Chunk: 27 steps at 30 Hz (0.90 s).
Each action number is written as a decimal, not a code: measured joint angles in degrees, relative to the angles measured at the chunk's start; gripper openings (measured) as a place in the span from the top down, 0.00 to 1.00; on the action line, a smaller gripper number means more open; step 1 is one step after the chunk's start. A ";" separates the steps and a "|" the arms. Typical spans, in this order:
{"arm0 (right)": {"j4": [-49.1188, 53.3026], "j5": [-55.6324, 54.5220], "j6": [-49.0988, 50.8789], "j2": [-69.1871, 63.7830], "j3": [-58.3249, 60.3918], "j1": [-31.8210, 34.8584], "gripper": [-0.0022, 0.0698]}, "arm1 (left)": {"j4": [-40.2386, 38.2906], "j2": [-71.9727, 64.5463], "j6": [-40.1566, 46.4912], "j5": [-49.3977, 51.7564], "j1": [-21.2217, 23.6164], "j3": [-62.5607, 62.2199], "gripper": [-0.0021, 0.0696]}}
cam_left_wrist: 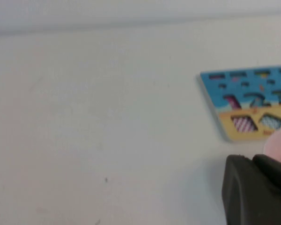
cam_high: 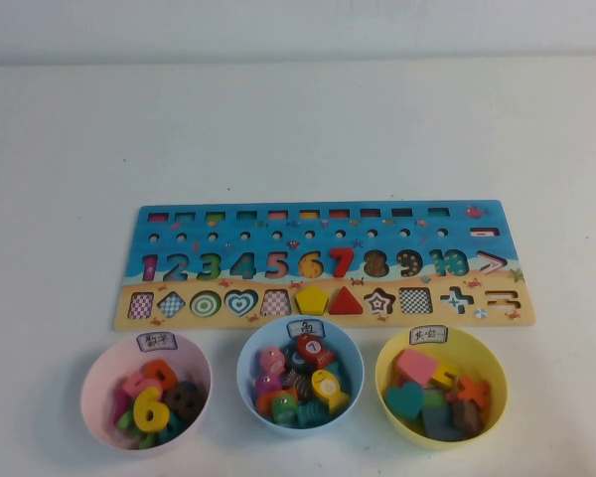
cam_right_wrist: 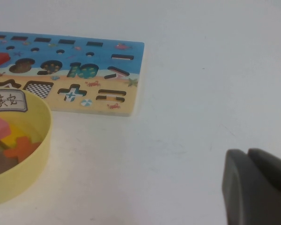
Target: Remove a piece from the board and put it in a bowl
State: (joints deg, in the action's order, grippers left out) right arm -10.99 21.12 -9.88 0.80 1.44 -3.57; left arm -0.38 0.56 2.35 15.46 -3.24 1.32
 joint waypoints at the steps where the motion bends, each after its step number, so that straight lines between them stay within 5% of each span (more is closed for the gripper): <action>1: 0.00 0.00 0.00 0.00 0.00 0.00 0.99 | 0.00 0.00 -0.01 2.42 0.00 0.09 0.97; 27: 0.00 0.00 0.00 0.00 0.00 0.00 0.99 | 1.40 0.00 -0.10 5.43 0.00 0.22 0.97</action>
State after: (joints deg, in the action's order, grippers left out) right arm -10.99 21.12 -9.88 0.80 1.44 -3.57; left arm 1.02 0.56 2.25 20.89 -3.24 1.54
